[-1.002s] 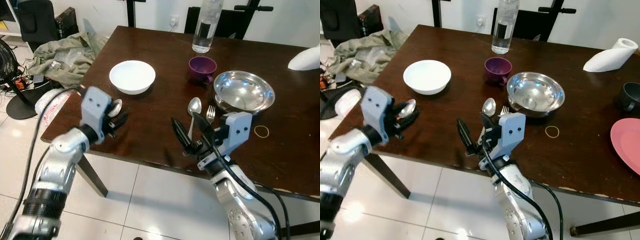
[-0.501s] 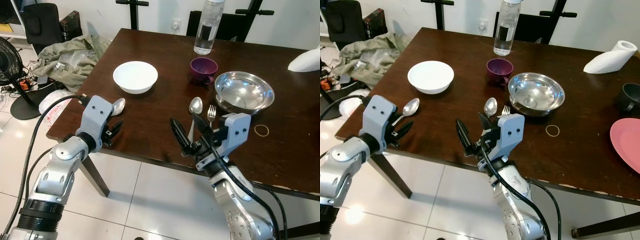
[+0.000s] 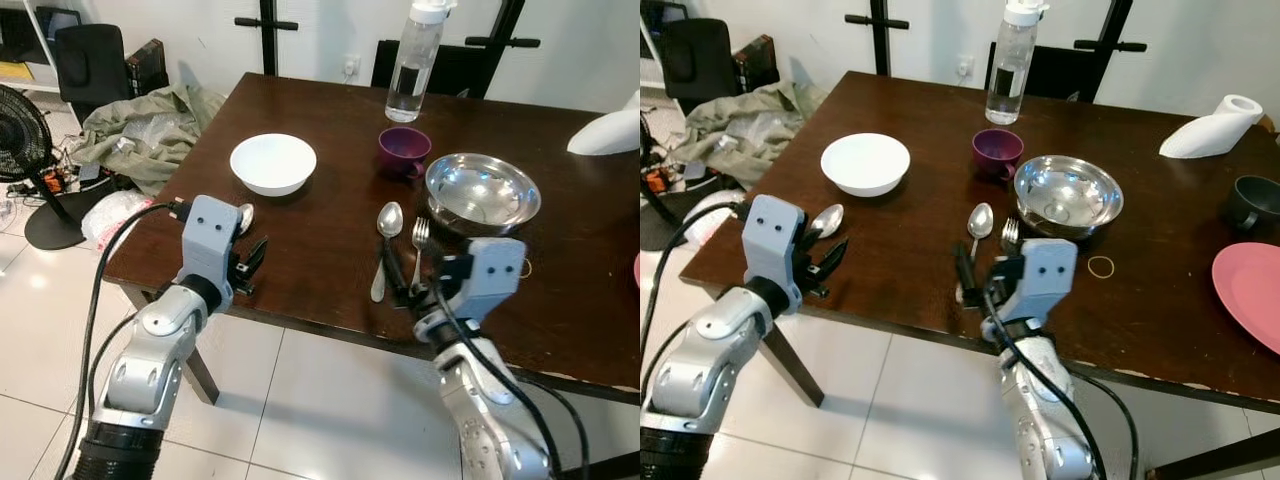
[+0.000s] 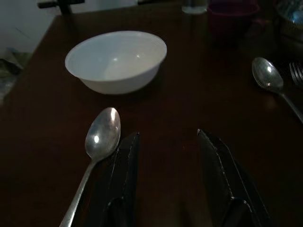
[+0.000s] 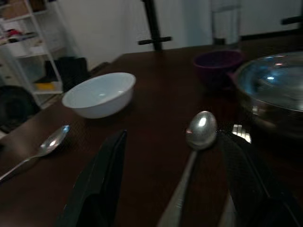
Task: Setting the table
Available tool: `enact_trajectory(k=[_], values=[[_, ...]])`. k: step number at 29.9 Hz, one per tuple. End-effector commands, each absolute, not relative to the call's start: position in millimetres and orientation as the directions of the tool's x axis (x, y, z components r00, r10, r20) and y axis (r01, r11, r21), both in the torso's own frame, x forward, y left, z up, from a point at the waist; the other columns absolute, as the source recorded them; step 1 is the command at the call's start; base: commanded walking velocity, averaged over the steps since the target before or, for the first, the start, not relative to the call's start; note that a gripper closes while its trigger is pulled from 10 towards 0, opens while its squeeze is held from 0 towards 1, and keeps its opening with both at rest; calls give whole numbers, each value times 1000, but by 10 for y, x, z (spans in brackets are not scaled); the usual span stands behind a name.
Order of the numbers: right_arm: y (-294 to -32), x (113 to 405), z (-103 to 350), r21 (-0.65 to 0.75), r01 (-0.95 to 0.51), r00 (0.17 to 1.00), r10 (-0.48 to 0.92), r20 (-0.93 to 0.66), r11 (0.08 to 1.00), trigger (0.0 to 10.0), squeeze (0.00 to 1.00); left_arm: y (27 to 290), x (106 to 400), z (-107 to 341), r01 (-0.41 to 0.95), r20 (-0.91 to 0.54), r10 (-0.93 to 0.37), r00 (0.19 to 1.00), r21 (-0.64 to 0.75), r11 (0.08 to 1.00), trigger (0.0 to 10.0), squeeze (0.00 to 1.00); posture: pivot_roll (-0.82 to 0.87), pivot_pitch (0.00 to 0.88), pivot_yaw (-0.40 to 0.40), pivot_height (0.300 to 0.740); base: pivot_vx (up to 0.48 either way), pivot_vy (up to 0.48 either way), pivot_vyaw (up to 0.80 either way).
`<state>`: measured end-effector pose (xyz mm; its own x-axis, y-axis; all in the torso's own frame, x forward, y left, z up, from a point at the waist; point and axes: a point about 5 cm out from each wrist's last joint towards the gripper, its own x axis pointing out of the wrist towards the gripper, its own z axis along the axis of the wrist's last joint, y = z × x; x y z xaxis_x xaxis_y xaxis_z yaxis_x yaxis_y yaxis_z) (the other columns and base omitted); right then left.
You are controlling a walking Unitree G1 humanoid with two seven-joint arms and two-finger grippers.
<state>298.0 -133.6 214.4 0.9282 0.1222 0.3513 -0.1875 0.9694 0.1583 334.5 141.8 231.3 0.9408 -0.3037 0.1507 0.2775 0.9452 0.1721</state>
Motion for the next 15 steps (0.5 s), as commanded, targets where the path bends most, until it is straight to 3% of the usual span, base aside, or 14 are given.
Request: enact_trajectory(k=[1,7,15], values=[[-1383,2995,2086,182,-150,940,83,331,972,10000,0,1435,3333,2252,258,136,-279,951,154,954,10000,0,13,142,82,740,0,0,0],[-1468,3019,2043,203,-105,948,36,315,973,10000,0,1440,3347,2217,231,131,-244,961,108,967,10000,0,5,124,77,740,0,0,0],[-1457,3027,2024,202,-109,949,41,313,973,10000,0,1454,3361,2218,215,132,-226,965,93,972,10000,0,3,117,76,740,-373,0,0]])
